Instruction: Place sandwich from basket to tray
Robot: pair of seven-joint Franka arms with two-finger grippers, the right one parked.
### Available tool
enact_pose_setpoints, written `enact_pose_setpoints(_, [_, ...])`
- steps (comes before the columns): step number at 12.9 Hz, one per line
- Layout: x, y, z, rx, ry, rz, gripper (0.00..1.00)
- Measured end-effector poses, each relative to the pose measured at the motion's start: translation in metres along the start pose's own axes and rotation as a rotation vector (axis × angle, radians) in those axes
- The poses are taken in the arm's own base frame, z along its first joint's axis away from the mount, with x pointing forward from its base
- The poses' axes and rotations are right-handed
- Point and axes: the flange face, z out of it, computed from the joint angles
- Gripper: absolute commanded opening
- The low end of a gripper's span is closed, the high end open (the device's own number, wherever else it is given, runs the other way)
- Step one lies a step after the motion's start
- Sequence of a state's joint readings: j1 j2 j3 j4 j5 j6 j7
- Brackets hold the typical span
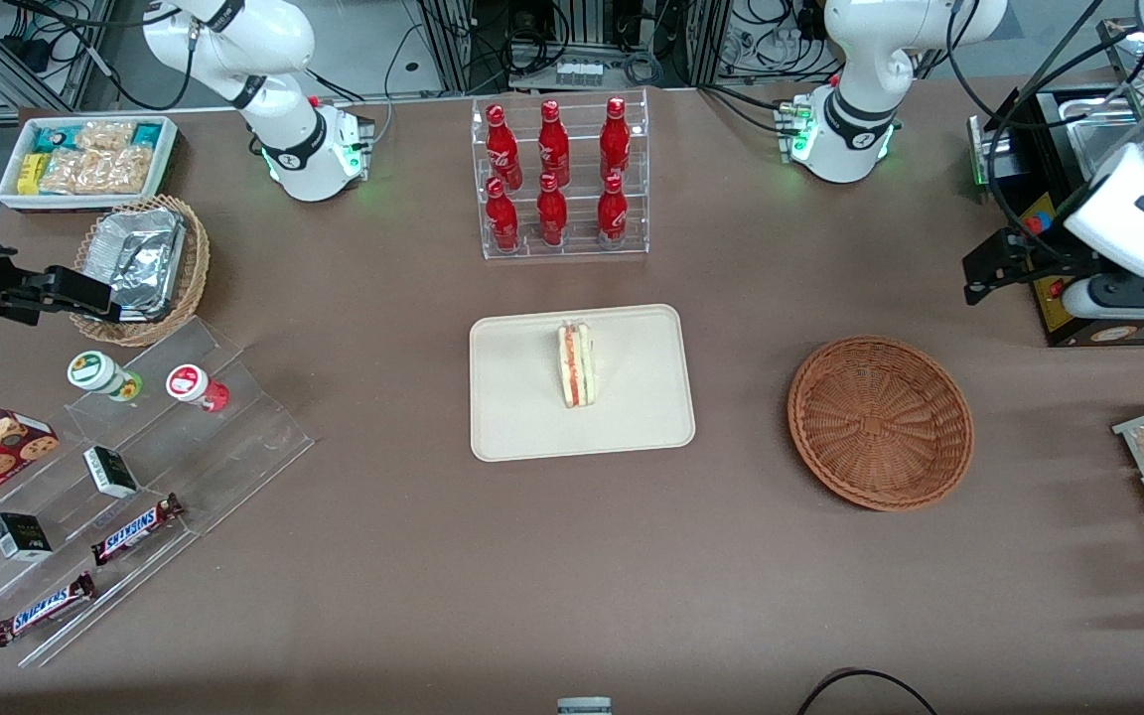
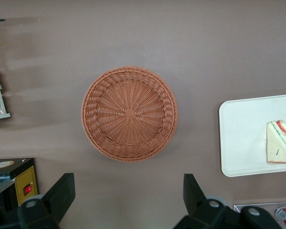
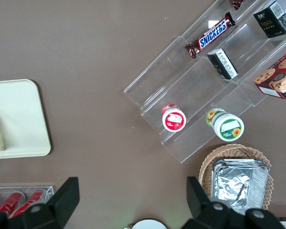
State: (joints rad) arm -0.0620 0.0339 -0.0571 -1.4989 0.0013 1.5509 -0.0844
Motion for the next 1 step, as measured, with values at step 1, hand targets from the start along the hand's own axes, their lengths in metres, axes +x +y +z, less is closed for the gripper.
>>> enact_pose_setpoints(1, [0.0003, -0.0035, 0.0001, 0.002, -0.006, -0.006, 1.00])
